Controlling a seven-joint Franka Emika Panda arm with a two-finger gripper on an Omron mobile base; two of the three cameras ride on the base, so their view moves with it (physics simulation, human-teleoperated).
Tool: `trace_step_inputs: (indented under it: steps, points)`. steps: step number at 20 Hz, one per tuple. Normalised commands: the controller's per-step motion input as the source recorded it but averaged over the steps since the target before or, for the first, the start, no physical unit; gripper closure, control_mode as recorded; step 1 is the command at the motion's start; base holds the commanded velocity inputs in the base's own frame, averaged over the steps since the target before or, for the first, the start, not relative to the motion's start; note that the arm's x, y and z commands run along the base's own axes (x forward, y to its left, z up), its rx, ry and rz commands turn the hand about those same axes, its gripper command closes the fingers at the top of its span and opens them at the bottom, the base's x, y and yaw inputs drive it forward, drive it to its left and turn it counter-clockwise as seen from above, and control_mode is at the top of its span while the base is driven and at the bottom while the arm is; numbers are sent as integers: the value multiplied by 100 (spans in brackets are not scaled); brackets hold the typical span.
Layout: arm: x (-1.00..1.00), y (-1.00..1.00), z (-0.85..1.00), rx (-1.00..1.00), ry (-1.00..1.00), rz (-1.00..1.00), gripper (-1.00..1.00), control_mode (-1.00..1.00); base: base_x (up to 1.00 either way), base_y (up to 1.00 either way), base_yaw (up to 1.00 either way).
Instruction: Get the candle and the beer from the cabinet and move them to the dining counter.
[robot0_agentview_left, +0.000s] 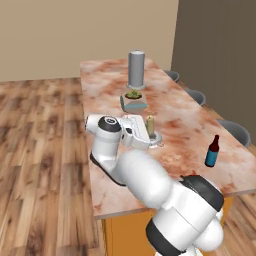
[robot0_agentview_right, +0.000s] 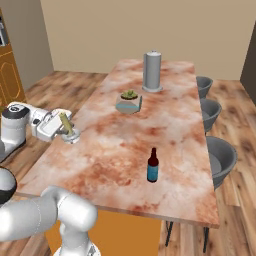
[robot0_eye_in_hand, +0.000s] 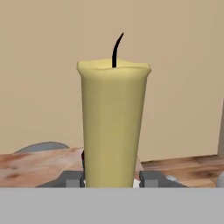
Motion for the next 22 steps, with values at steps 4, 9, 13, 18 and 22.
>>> trace_step_inputs:
  steps: [4, 9, 13, 18, 22]
  points:
    - [0, -37, -37, 12, 0, 0, 100, -100, 0, 0, 0]
    - [4, -35, -31, 8, 0, 0, 100, -100, 0, 0, 0]
    - [1, -33, -24, 3, 0, 1, 100, -100, 0, 0, 0]
    - [1, -33, -30, 0, 0, 7, 100, -100, 0, 0, 0]
    - [6, -12, -37, 0, 2, 5, 100, -100, 0, 0, 0]
